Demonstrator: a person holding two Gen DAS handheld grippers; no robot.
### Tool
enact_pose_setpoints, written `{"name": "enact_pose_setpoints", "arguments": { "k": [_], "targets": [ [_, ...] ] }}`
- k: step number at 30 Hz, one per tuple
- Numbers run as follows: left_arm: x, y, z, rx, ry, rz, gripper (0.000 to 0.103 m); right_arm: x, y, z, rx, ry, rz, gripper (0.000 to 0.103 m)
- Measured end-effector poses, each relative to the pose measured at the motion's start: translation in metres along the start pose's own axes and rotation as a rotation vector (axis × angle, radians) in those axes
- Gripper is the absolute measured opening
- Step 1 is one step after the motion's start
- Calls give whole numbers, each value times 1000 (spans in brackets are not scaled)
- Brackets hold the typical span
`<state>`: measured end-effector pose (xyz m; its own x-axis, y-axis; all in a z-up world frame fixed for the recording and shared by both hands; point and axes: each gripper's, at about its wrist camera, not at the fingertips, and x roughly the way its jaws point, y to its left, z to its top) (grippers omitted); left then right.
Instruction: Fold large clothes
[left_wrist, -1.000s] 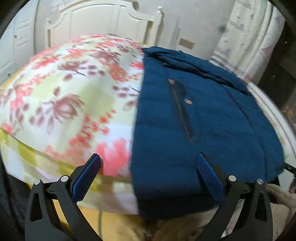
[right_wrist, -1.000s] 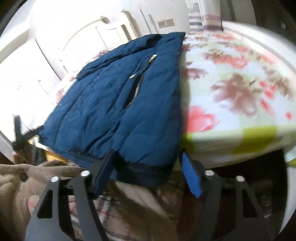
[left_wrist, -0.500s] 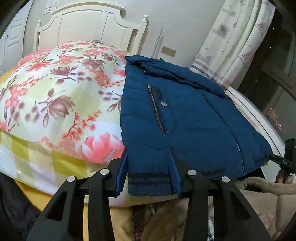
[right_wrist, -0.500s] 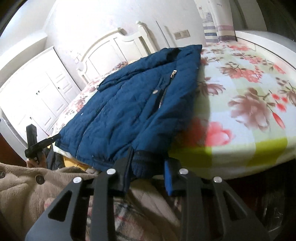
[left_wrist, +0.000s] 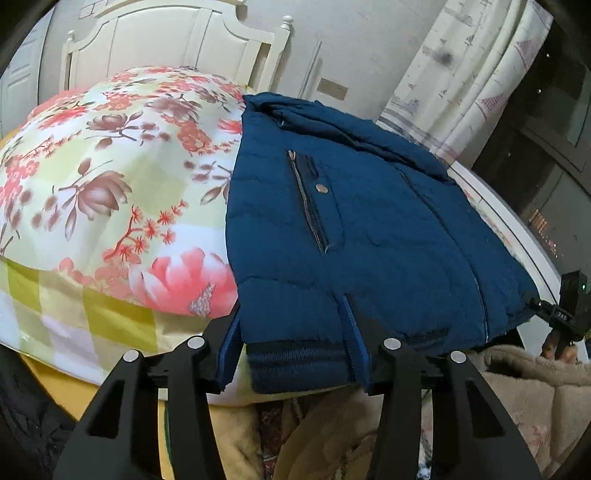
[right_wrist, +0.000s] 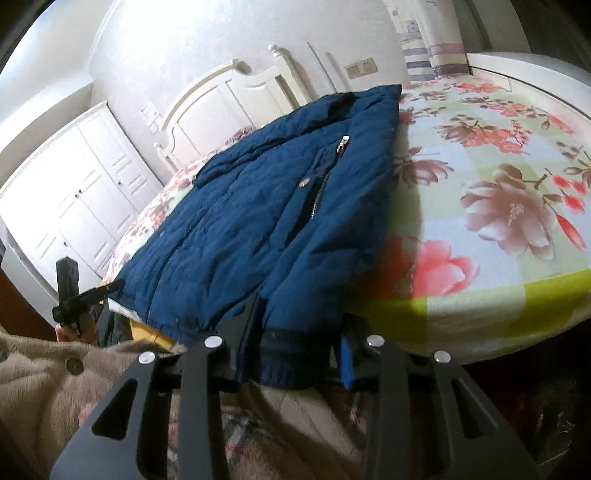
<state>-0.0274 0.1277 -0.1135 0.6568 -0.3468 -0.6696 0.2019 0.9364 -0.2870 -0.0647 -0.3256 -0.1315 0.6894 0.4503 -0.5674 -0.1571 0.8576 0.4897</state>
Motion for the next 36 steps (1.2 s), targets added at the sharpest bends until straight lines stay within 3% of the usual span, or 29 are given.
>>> {"name": "enact_pose_setpoints", "arguments": {
  "k": [3, 5, 6, 8, 9, 11, 15, 19, 22, 24, 28, 29, 31, 32, 33, 34, 36],
  "targets": [
    [9, -4, 9, -12, 1, -27, 53, 4, 1, 6, 5, 0, -6, 34],
    [17, -19, 14, 62, 39, 36, 52, 6, 1, 6, 2, 5, -21, 22],
    [18, -21, 15, 67, 51, 29, 35, 4, 1, 6, 1, 3, -26, 17],
    [13, -16, 16, 3, 51, -45, 19, -2, 2, 3, 3, -8, -17, 15],
    [7, -13, 15, -26, 44, -76, 17, -7, 2, 3, 15, -15, -5, 14],
    [-17, -19, 12, -48, 5, -155, 16, -26, 4, 3, 32, -34, 32, 13],
    [-82, -42, 8, -28, -80, -301, 16, -84, 29, 0, -56, -82, 115, 13],
    [-121, -48, 19, -43, -138, -369, 16, -126, 57, 8, -127, -150, 140, 13],
    [-114, -37, 68, -180, -187, -472, 16, -128, 66, 58, -120, -238, 137, 13],
    [-97, -34, 112, -252, -193, -478, 17, -116, 68, 105, -97, -270, 117, 14],
    [-23, -35, 215, -361, -96, -465, 21, -46, 49, 219, 78, -212, 73, 16],
    [9, -31, 243, -384, -47, -426, 22, -26, 44, 237, 98, -189, 51, 19],
    [56, -13, 268, -481, 11, -377, 26, 27, 18, 276, 196, -122, 51, 37],
    [81, -1, 276, -545, 49, -339, 34, 48, 4, 284, 253, -106, 61, 58],
    [105, 14, 282, -601, 88, -305, 67, 65, -12, 291, 316, -97, 65, 69],
    [120, 28, 286, -646, 98, -310, 96, 75, -25, 295, 350, -111, 52, 70],
    [133, 49, 287, -708, 76, -320, 99, 80, -40, 297, 348, -155, 45, 70]
  ]
}}
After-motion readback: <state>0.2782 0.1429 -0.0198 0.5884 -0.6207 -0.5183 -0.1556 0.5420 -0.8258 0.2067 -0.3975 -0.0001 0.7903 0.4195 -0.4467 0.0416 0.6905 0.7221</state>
